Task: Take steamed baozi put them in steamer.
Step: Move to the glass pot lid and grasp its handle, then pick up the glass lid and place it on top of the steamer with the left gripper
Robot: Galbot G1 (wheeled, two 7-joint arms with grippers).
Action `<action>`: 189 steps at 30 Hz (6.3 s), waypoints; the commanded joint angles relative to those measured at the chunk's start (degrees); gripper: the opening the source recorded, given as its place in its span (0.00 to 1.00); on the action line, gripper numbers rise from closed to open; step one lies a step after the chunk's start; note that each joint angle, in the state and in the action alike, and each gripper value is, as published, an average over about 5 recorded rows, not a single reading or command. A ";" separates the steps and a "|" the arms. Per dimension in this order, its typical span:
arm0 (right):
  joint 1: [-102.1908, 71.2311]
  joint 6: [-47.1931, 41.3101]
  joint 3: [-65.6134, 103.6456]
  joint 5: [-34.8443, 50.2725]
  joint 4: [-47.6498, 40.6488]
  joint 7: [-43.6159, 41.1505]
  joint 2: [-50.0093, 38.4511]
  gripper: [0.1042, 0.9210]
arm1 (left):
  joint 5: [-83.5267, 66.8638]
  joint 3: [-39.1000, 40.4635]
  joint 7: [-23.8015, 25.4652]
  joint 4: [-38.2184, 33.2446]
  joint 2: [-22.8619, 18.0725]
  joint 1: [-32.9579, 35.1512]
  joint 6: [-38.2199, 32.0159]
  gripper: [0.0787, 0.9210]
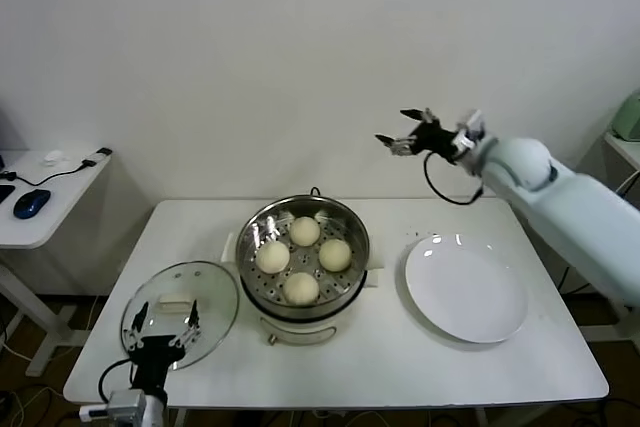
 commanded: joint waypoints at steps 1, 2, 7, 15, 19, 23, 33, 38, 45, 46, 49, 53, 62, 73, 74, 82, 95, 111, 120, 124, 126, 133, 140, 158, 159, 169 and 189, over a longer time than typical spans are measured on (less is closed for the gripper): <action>-56.18 9.58 49.17 -11.10 9.71 6.10 0.49 0.88 | -0.30 -0.27 0.75 -0.12 0.30 -0.57 -1.14 0.88; -58.86 11.46 51.06 -11.76 9.84 5.48 2.69 0.88 | -0.07 -0.27 0.71 0.02 0.27 -0.82 -1.58 0.88; -67.74 19.09 54.95 -14.24 9.29 3.91 11.43 0.88 | 1.16 -0.39 -0.02 1.23 0.19 -1.77 -3.75 0.88; -74.81 25.19 54.13 -18.06 7.75 3.20 22.00 0.88 | 3.41 -0.09 -1.71 4.40 1.68 -1.60 -7.12 0.88; -75.33 27.92 53.01 -19.11 6.06 3.32 25.11 0.88 | 6.71 -0.28 -2.63 5.48 2.28 -1.45 -9.29 0.88; -75.52 29.31 52.34 -19.43 5.60 4.16 27.09 0.88 | 15.71 -1.14 -4.60 7.48 2.40 -1.87 -13.98 0.88; -75.66 29.01 51.47 -20.96 5.71 6.67 28.67 0.88 | 66.54 -4.79 -19.51 17.85 3.86 -3.09 -19.80 0.88; -76.01 28.54 51.13 -21.00 6.32 7.16 28.83 0.88 | 74.51 -4.01 -17.88 21.05 5.15 -2.75 -15.10 0.88; -76.55 28.28 50.94 -21.02 7.54 7.23 28.82 0.88 | 75.02 -3.73 -16.67 22.74 3.87 -6.40 -10.07 0.88; -76.67 28.18 50.98 -21.01 7.83 7.24 28.80 0.88 | 75.12 -3.58 -16.55 22.91 3.72 -6.98 -9.28 0.88; -77.08 27.90 51.25 -20.99 8.70 7.23 28.71 0.88 | 75.75 -3.11 -16.16 23.74 3.48 -8.75 -7.79 0.88; -77.75 27.80 51.75 -20.91 9.60 7.19 28.52 0.88 | 76.59 -2.61 -15.96 25.56 3.35 -10.97 -6.46 0.88; -78.42 27.91 52.31 -20.89 9.90 7.05 28.56 0.88 | 78.82 -2.32 -15.39 30.05 3.85 -14.51 -5.54 0.88; -78.24 27.47 52.24 -21.38 10.09 7.03 29.36 0.88 | 79.22 -1.90 -14.44 33.28 4.64 -17.10 -4.08 0.88; -78.25 27.44 52.23 -21.46 10.14 7.02 29.45 0.88 | 79.19 -1.85 -14.45 33.45 4.69 -17.43 -3.98 0.88; -78.40 27.27 52.28 -21.81 10.33 7.00 30.04 0.88 | 78.96 -1.08 -14.62 36.08 5.03 -19.42 -4.60 0.88; -78.91 27.64 52.18 -24.11 10.55 6.65 31.26 0.88 | 80.40 -1.36 -15.96 40.48 5.22 -21.04 -5.20 0.66; -78.93 27.08 52.08 -24.83 11.02 6.83 31.16 0.88 | 80.36 -1.26 -16.94 38.65 4.88 -20.00 -5.66 0.12; -78.94 27.04 52.35 -24.86 11.41 6.95 31.16 0.88 | 77.18 -1.56 -16.32 32.98 4.81 -18.42 -5.48 0.06; -78.93 26.99 52.63 -24.86 11.68 7.00 31.10 0.88 | 75.28 -2.38 -15.94 29.53 4.89 -17.68 -5.36 0.06; -78.89 26.76 52.77 -24.89 11.91 7.13 31.05 0.88 | 74.39 -2.93 -15.81 27.89 5.17 -17.27 -5.32 0.06; -78.20 23.83 53.45 -26.83 12.55 9.45 31.34 0.88 | 66.80 -5.08 -9.44 19.89 9.85 -15.29 -2.65 0.06; -77.44 22.18 53.67 -29.12 12.69 10.38 31.44 0.88 | 56.46 -5.43 1.99 6.04 15.01 -14.30 6.82 0.06; -77.05 21.60 53.09 -31.37 12.30 11.72 32.07 0.88 | 70.72 13.65 11.36 -8.49 12.77 -17.77 22.34 0.06; -77.04 21.65 53.01 -31.43 12.26 11.71 32.14 0.88 | 71.90 15.08 11.52 -8.57 12.21 -18.02 22.96 0.06; -77.44 22.59 52.75 -31.80 11.98 11.68 32.24 0.88 | 82.01 28.38 14.90 -7.26 5.21 -20.95 27.82 0.06; -78.20 24.35 53.79 -31.15 11.30 12.32 31.51 0.88 | 91.45 37.59 18.27 5.40 -0.91 -30.82 30.22 0.06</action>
